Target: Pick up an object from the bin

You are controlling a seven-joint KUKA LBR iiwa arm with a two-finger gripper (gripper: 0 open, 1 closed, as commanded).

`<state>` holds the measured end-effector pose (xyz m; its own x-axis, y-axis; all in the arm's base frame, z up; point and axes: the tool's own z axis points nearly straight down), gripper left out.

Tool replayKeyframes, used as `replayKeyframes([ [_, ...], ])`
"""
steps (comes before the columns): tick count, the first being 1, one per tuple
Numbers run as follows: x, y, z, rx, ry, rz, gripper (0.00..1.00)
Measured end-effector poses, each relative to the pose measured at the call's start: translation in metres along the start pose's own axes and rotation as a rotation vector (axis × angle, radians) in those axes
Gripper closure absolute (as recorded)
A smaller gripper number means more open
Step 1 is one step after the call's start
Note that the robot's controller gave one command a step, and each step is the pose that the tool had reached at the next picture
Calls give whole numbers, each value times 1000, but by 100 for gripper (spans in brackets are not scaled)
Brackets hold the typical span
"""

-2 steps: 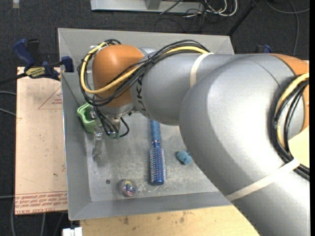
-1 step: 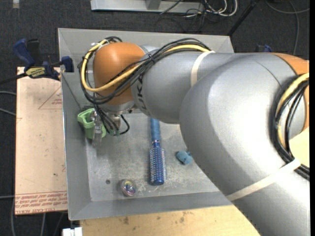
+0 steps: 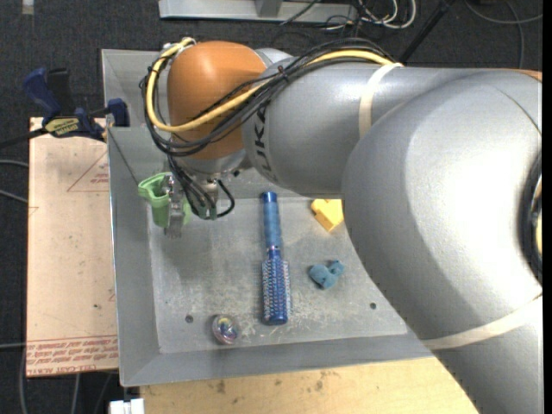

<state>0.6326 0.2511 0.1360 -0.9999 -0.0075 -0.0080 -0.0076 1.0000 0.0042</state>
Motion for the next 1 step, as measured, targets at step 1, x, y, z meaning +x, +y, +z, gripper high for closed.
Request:
replayKeyframes([
  [1, 5, -2, -120, -1, -3, 23, 100],
])
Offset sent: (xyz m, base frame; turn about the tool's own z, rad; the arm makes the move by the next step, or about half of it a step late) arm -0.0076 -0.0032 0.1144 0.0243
